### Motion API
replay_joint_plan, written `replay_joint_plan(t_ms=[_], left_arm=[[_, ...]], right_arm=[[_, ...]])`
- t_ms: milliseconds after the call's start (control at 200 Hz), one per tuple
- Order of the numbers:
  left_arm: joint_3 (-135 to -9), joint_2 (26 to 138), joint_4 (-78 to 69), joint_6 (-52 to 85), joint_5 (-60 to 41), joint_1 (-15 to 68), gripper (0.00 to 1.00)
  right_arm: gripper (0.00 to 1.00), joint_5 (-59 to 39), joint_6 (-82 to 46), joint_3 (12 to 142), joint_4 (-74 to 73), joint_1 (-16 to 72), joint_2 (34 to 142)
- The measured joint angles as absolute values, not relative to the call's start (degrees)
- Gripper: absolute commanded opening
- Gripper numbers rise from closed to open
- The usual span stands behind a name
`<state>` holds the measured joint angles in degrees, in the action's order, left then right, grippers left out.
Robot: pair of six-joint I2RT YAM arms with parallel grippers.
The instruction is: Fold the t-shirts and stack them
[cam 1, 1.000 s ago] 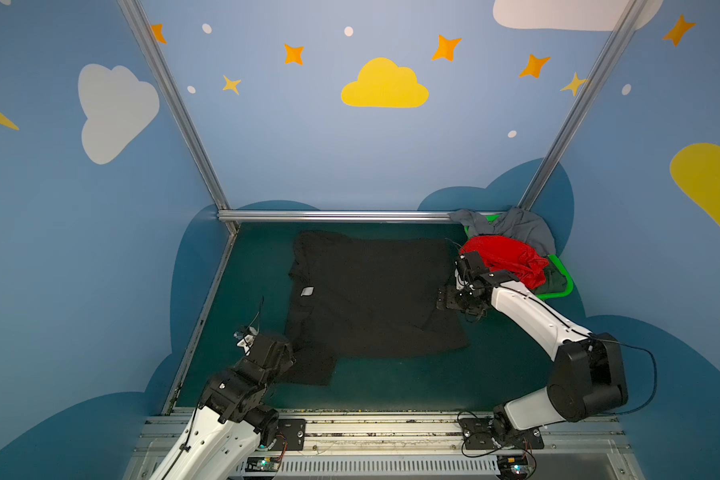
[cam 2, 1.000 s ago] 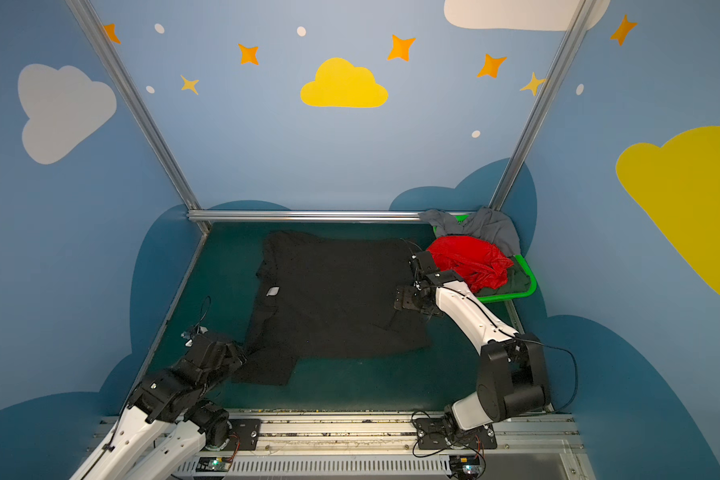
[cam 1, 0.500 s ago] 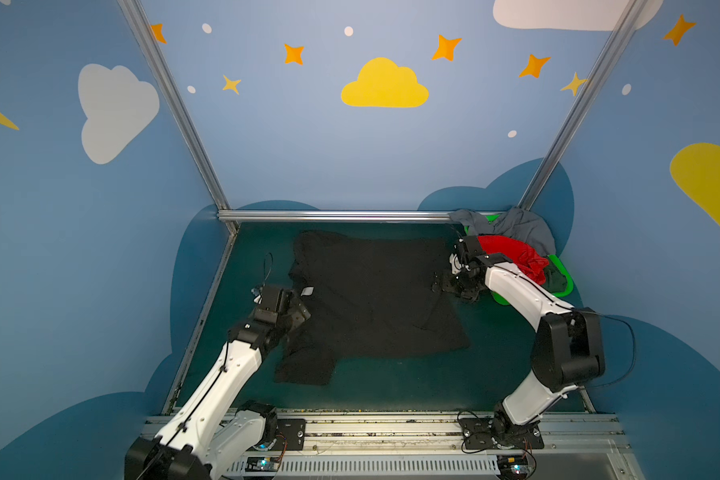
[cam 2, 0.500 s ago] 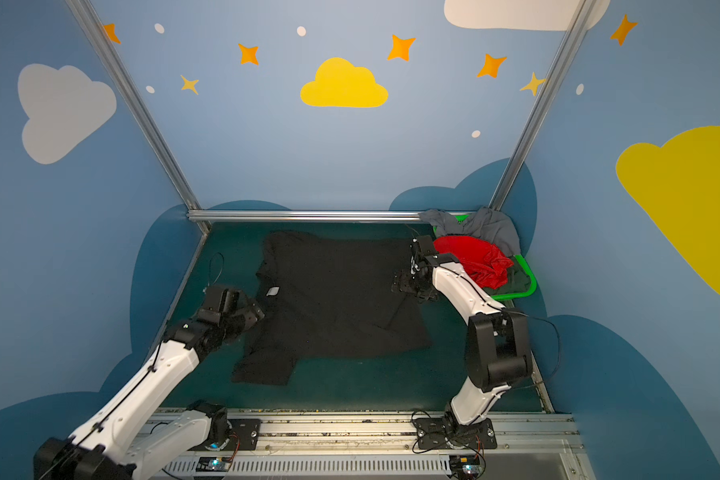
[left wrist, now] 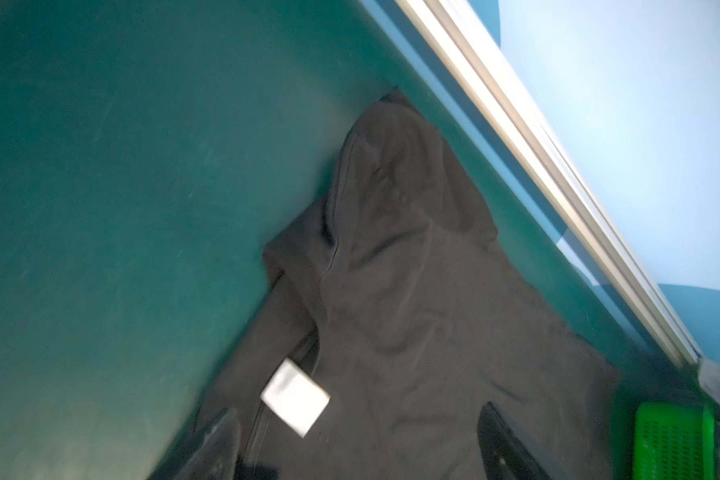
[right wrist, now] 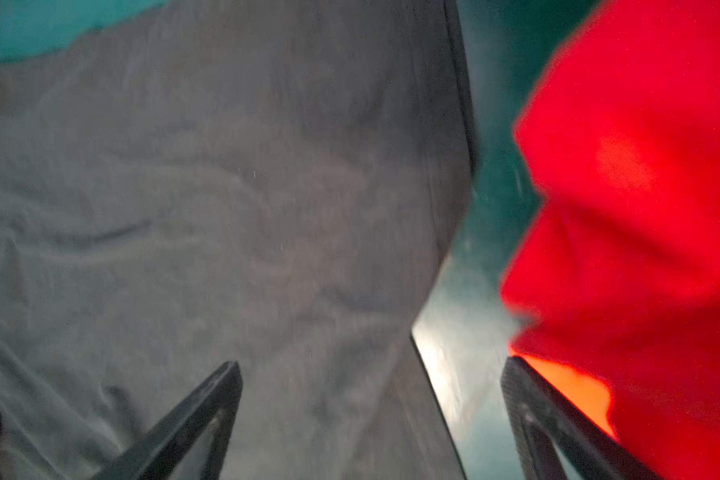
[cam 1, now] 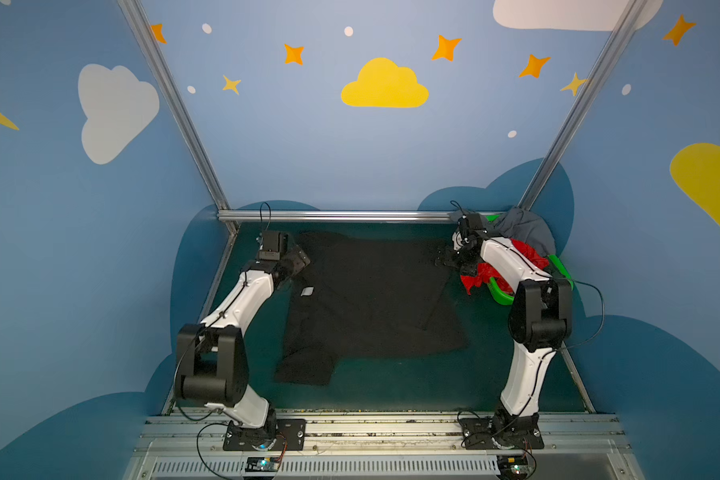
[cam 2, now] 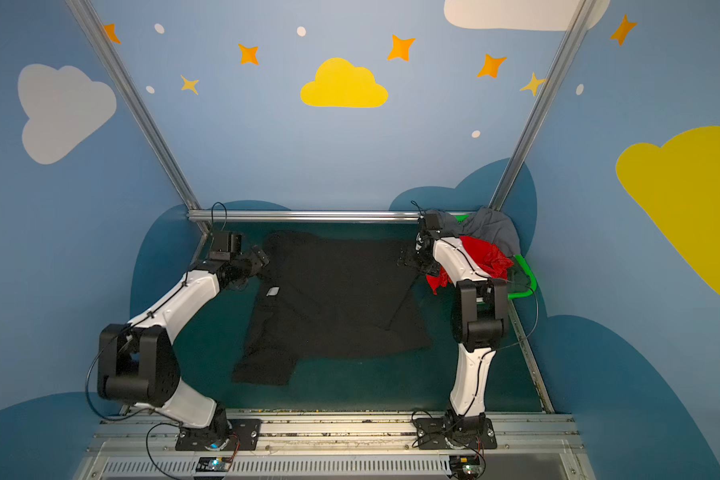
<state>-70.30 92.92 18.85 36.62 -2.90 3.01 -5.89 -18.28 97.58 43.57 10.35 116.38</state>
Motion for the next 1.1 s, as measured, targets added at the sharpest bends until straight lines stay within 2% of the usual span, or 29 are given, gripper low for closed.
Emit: replay_joint_plan(t_ms=[250, 551, 711, 876, 976, 1101], left_arm=[[-87.1, 110.0, 20.9, 33.7, -7.4, 0.5, 0.87], [-108.7, 129.0, 29.5, 30.3, -11.6, -0.1, 0.84], [-110.1, 130.6, 31.9, 29.5, -13.2, 0.0, 0.84], [-109.9, 130.6, 32.2, 29.2, -13.8, 0.0, 0.84], [-109.8, 130.6, 32.0, 29.2, -14.1, 0.0, 0.84], [-109.6, 130.6, 31.9, 29.2, -14.7, 0.0, 0.84]], right_arm=[[0.94, -6.4, -18.0, 100.9, 46.6, 11.0, 119.0], [0.94, -5.3, -22.2, 70.9, 43.4, 11.5, 100.7], [0.92, -5.5, -24.7, 61.1, 41.3, 11.5, 92.9], [0.88, -5.7, -26.6, 54.6, 38.5, 11.8, 91.7], [0.82, -5.8, -27.2, 53.0, 37.8, 11.9, 92.2], [0.69, -5.5, -27.6, 52.9, 37.0, 12.2, 93.4]])
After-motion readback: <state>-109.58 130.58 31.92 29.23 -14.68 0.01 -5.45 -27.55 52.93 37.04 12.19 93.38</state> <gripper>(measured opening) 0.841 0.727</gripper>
